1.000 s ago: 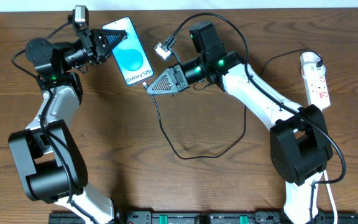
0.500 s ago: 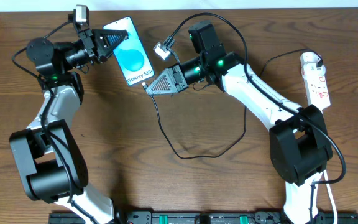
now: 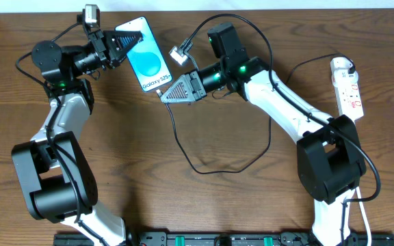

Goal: Plug charger to phone and switch on socket
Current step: 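Push the connector into the smartphone's port with the right gripper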

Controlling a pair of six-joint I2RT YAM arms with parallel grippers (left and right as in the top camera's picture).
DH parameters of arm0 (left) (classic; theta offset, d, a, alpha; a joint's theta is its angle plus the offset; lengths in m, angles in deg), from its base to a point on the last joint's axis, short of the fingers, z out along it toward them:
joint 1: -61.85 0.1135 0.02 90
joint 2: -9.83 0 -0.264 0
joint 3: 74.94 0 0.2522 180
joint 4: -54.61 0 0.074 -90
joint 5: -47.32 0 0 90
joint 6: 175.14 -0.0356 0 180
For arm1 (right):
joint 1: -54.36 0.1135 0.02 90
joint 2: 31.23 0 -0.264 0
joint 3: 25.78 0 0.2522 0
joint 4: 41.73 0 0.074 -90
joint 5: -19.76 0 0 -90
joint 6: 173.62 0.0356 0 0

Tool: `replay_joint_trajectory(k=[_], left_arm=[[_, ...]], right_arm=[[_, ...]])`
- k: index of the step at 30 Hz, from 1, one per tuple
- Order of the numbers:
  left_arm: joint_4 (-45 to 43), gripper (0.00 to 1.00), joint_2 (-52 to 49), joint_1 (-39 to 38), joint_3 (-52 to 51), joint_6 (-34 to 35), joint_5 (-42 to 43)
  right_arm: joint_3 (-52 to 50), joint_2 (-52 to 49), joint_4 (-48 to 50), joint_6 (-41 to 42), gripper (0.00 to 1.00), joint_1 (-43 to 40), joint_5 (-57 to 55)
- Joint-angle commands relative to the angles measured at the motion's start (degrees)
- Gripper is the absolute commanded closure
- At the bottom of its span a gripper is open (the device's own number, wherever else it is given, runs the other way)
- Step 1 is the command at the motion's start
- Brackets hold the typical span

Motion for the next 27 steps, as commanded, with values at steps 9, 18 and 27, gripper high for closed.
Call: replay_joint_trajectory(k=[9,18,27], left_arm=[[-0.7,0.93,1.6,0.0,0.9,0.2,-1.0],[-0.7,0.93,1.6,0.0,0.9,-0.3,-1.6],[-0.7,0.93,1.6,0.0,0.9,-0.3,-1.4]], right_arm=[[0.1,0.1,0.6,0.3,0.99,-1.0,2.1],[0.1,0.2,0.6,0.3,0.99,-0.9,4.1],[0.1,0.1,0.6,0.3,0.99,-0.4,3.8]])
